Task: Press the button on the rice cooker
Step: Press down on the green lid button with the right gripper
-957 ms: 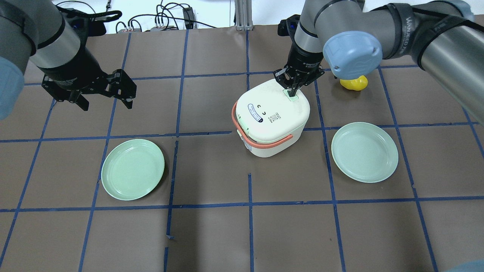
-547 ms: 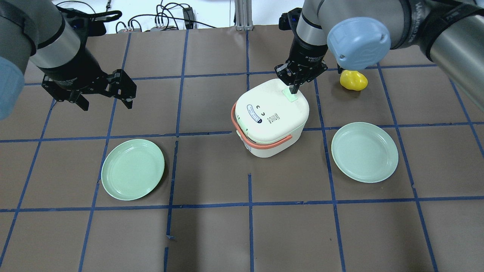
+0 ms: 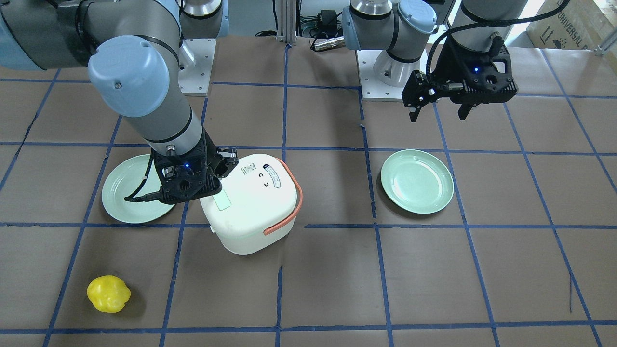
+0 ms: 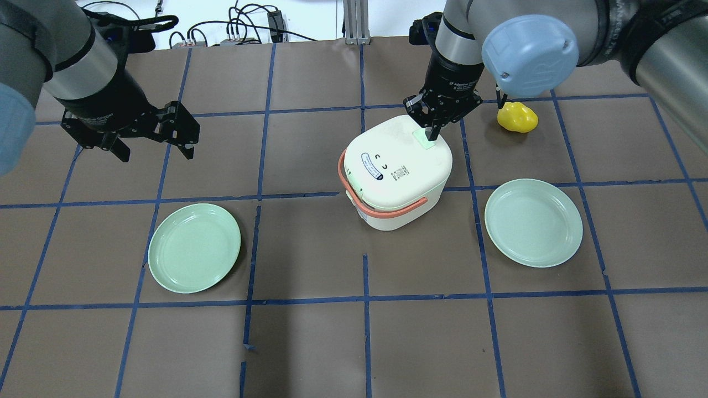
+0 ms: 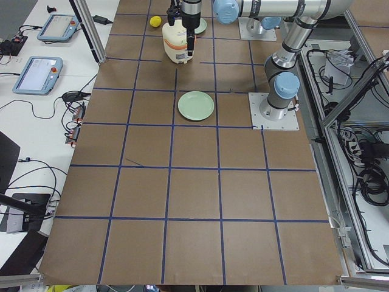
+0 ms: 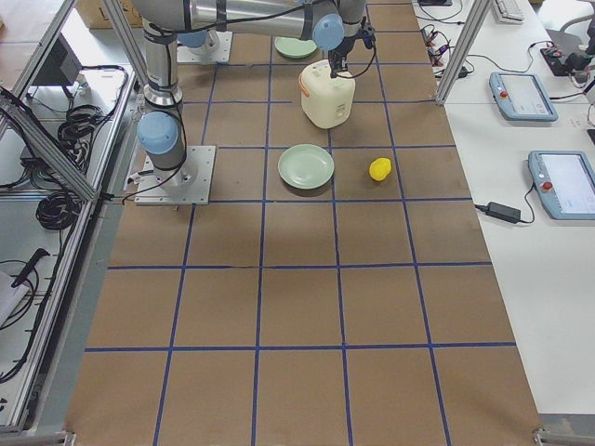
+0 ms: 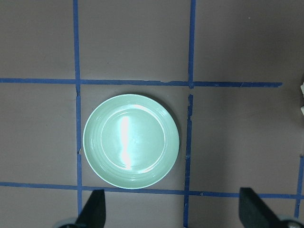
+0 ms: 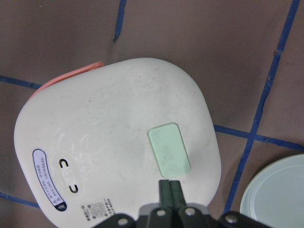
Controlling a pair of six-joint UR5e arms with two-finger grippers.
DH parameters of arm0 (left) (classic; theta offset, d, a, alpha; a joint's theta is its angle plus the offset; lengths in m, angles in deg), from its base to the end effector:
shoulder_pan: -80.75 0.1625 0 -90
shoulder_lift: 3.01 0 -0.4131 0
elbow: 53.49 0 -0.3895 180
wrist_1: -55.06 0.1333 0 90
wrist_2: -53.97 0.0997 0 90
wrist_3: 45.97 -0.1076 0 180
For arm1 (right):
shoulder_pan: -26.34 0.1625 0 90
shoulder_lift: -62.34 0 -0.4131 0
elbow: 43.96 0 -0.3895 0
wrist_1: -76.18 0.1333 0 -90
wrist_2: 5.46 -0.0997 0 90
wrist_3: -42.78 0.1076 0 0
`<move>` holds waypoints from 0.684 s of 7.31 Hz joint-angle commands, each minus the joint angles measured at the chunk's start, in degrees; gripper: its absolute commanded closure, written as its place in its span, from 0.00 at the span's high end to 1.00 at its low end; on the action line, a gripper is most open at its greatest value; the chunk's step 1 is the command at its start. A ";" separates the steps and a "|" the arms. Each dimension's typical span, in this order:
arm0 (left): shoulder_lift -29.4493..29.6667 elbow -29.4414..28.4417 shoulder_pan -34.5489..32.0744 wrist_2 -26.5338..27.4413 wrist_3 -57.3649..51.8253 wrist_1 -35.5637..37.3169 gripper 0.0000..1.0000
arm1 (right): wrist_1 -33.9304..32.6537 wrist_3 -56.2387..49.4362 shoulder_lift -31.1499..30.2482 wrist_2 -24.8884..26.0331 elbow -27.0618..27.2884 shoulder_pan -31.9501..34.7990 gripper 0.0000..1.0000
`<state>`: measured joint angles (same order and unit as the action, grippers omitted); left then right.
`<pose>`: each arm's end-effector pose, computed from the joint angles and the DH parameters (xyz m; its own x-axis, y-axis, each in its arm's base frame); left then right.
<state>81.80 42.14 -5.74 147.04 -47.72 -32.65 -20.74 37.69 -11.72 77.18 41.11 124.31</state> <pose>-0.0994 -0.4622 0.4667 -0.9980 -0.0324 -0.0545 -0.0307 0.9991 -0.0306 0.2271 -0.5615 0.3718 -0.9673 -0.2156 -0.1336 -0.2250 0.9725 0.0597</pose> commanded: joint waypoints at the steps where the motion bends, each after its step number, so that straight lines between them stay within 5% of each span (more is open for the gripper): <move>1: 0.00 0.00 0.00 0.00 0.00 0.00 1.00 | -0.11 -0.01 0.41 -0.03 0.01 -0.06 0.09; 5: 0.00 0.00 0.00 0.00 0.00 0.00 1.00 | -1.16 -0.01 2.25 -0.02 -0.52 -0.15 0.09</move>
<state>81.80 42.14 -5.74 147.04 -47.72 -32.65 -21.64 37.68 -10.12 77.21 40.63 124.18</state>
